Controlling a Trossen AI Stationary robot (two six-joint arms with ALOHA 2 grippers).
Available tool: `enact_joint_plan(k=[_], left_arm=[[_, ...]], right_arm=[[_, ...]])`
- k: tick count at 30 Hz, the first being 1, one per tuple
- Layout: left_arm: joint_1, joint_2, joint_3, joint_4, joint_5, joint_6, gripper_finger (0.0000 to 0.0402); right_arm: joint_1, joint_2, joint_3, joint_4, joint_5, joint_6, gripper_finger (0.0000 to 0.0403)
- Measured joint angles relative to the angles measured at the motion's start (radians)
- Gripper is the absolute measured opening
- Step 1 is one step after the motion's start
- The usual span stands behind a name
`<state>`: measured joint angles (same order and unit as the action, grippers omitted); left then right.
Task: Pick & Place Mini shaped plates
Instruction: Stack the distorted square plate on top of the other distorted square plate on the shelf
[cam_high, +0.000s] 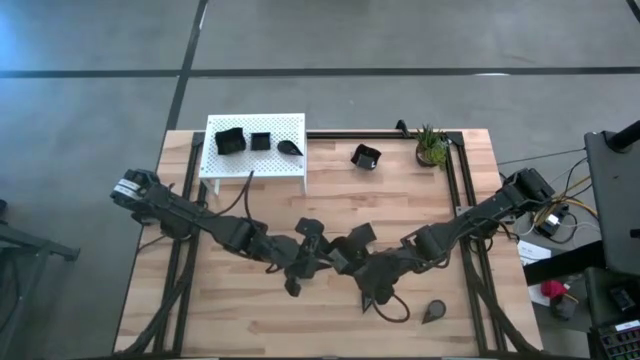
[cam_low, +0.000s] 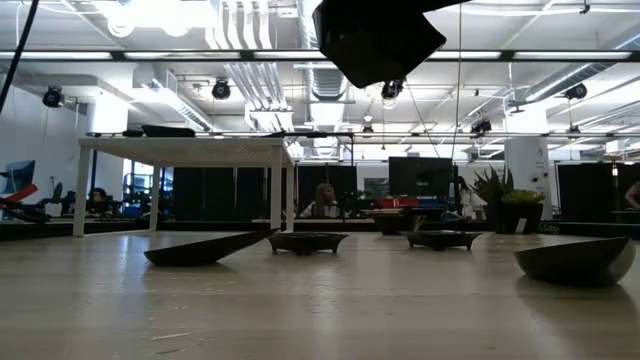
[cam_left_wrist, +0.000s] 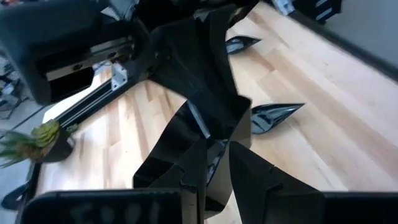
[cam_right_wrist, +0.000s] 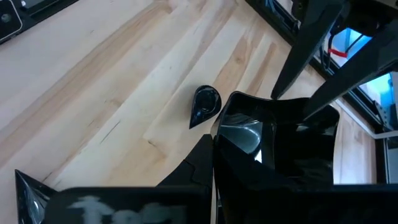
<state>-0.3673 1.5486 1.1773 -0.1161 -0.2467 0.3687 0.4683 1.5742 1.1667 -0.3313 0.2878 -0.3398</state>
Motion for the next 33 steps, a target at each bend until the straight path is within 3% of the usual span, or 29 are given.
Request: enact_joint_plan(k=[22,29,33], left_arm=[[0.006,0.000,-0.003,-0.070,0.038,0.007,0.0063],[0.006,-0.001,-0.003,-0.089,0.041,0.023,0.0009],[0.006,-0.001,-0.004,-0.090,0.045,0.023,0.0003]], right_arm=[[-0.001,0.000,0.000,0.000,0.000,-0.063,0.0008],[-0.001,0.000,0.000,0.009,0.000,-0.062,0.0009],[0.000,0.000,0.000,0.014,0.001,-0.063,0.0009]])
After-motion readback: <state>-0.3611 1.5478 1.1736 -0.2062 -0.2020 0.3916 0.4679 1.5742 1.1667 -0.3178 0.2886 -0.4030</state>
